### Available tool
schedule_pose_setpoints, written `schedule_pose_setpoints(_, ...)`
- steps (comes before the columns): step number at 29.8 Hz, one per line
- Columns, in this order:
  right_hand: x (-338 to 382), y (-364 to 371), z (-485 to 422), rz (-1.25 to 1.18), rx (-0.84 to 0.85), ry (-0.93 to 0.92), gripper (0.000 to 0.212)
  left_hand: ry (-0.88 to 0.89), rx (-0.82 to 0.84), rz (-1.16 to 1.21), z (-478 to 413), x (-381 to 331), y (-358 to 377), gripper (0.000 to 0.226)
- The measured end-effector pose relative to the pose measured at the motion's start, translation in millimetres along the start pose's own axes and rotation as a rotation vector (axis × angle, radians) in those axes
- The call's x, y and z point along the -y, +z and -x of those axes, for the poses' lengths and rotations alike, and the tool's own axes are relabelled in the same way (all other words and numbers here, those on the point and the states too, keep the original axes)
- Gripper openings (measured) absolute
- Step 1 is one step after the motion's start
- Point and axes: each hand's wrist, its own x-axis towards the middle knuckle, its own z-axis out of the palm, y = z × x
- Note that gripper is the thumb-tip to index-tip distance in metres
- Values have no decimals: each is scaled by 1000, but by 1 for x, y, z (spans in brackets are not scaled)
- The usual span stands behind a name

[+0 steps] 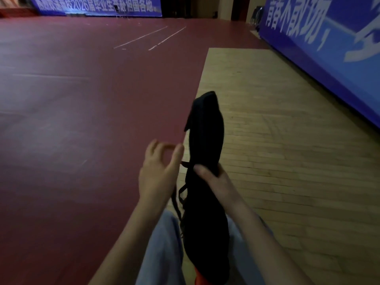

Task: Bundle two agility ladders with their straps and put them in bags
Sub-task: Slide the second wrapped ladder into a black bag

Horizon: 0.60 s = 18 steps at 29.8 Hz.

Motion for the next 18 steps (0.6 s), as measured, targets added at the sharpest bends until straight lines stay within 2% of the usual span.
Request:
schedule_pose_setpoints(2,-18,10,12,90,19,4,61,-32,63,128,-20,-24,1,68)
schedule_pose_setpoints(3,-22,14,18,120,44,-11,71,-105,126,273,-25,-34,7,71)
schedule_pose_setpoints(4,-25,16,23,138,65,-25,71,-192,157,417,-27,-39,14,68)
schedule_pose_setpoints(6,-23,14,27,121,101,-18,49,-274,118,536,-25,-39,25,51)
schedule_pose_setpoints(8,-7,8,26,47,168,-14,35,-260,88,566,-13,-31,30,36)
schedule_pose_setpoints(9,3,3,24,12,155,-53,34,-243,96,581,-5,-25,33,33)
schedule_pose_setpoints(10,14,-1,15,-14,105,-111,43,-200,113,592,4,-22,35,32)
schedule_pose_setpoints(12,38,-6,0,-45,-1,-174,69,-148,186,562,34,-20,42,28)
schedule_pose_setpoints(13,53,-5,-5,-59,-15,-186,70,-137,229,520,47,-18,43,25)
schedule_pose_setpoints(16,64,-3,-16,-26,-46,-189,41,-128,414,451,67,-11,39,25)
schedule_pose_setpoints(18,50,-3,-10,9,-91,-180,30,-186,547,492,58,-10,30,27)
